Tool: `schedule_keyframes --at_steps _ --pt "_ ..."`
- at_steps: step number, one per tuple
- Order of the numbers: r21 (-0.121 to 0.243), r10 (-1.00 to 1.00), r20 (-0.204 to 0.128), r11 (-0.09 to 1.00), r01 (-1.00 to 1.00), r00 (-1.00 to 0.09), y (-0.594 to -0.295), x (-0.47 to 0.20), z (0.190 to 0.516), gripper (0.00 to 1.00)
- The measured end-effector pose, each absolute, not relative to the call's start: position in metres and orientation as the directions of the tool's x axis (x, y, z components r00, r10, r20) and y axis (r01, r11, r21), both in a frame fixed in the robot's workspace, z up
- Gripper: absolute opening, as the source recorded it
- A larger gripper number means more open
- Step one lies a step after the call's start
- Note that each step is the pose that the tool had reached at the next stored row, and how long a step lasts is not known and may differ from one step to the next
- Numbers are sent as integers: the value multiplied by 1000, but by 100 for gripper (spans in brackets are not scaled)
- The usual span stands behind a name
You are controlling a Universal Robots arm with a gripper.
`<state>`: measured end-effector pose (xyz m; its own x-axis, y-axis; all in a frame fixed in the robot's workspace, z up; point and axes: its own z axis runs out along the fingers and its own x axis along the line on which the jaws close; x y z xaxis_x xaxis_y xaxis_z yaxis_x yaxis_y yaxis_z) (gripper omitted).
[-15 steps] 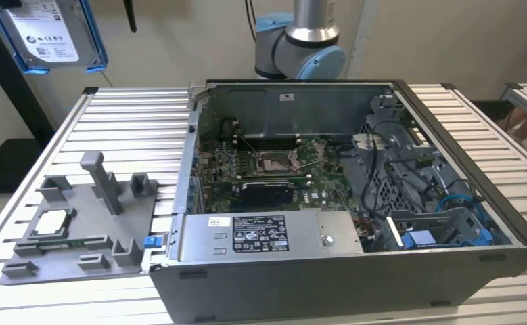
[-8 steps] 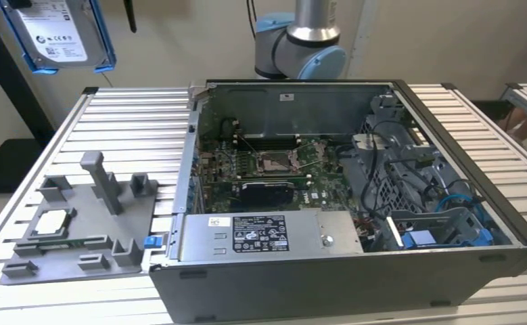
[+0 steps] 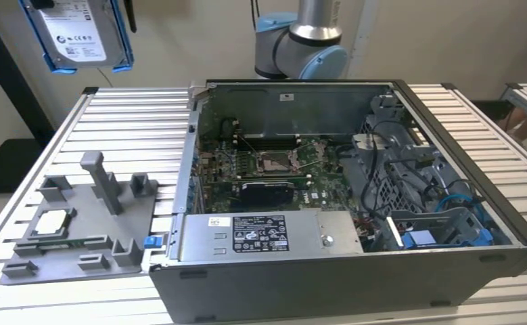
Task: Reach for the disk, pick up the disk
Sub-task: 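Pick up the disk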
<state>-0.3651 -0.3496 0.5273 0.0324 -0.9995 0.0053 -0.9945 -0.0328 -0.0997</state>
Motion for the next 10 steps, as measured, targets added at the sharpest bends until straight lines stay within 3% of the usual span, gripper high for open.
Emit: schedule_keyframes --at_steps 10 --pt "-100 -999 5 -33 -994 32 -350 -350 527 0"
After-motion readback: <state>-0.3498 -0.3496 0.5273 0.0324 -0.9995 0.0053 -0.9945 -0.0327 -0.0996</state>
